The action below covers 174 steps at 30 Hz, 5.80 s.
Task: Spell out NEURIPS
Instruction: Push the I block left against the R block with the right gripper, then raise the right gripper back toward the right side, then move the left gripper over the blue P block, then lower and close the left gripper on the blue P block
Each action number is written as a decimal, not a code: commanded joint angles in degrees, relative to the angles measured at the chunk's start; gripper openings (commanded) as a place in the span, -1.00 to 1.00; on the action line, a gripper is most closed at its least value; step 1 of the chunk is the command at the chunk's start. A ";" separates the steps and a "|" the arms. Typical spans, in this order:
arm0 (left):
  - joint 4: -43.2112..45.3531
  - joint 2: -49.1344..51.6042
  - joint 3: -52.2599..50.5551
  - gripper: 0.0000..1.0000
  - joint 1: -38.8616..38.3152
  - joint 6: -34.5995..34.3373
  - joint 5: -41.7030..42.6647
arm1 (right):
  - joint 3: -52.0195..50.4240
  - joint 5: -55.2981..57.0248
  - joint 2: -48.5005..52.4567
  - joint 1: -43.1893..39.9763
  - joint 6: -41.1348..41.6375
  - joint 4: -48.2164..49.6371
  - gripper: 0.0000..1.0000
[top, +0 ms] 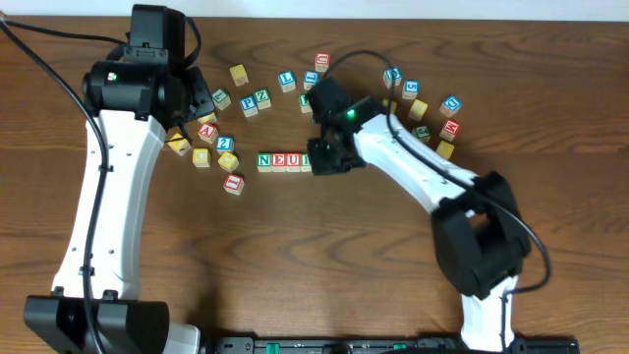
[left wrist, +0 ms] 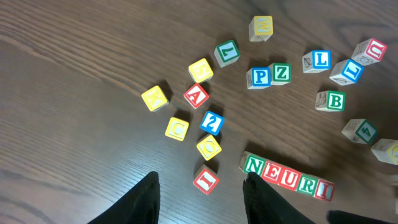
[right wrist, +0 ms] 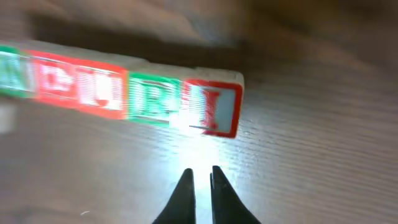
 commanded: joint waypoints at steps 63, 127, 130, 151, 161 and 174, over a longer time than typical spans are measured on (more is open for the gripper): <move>0.04 0.72 -1.05 -0.13 0.24 0.76 -0.15 | 21.09 7.76 -3.23 -20.61 -5.92 -9.40 0.45; 21.68 28.87 3.15 0.58 -1.03 -3.43 6.78 | 20.98 6.08 -3.21 -20.55 -7.04 -13.66 0.59; 22.32 29.77 3.15 0.54 -1.01 -3.89 6.78 | 20.98 6.10 -3.21 -20.55 -7.04 -13.79 0.59; 27.71 35.28 3.08 0.54 -1.07 -4.24 6.80 | 20.98 6.56 -3.21 -20.57 -7.06 -14.45 0.59; 27.87 36.00 2.95 0.53 -1.14 -4.22 6.78 | 20.98 7.58 -3.21 -20.57 -7.06 -14.84 0.60; 27.12 37.31 2.78 0.51 -1.14 -4.22 6.78 | 20.98 7.58 -3.21 -20.57 -7.06 -14.93 0.60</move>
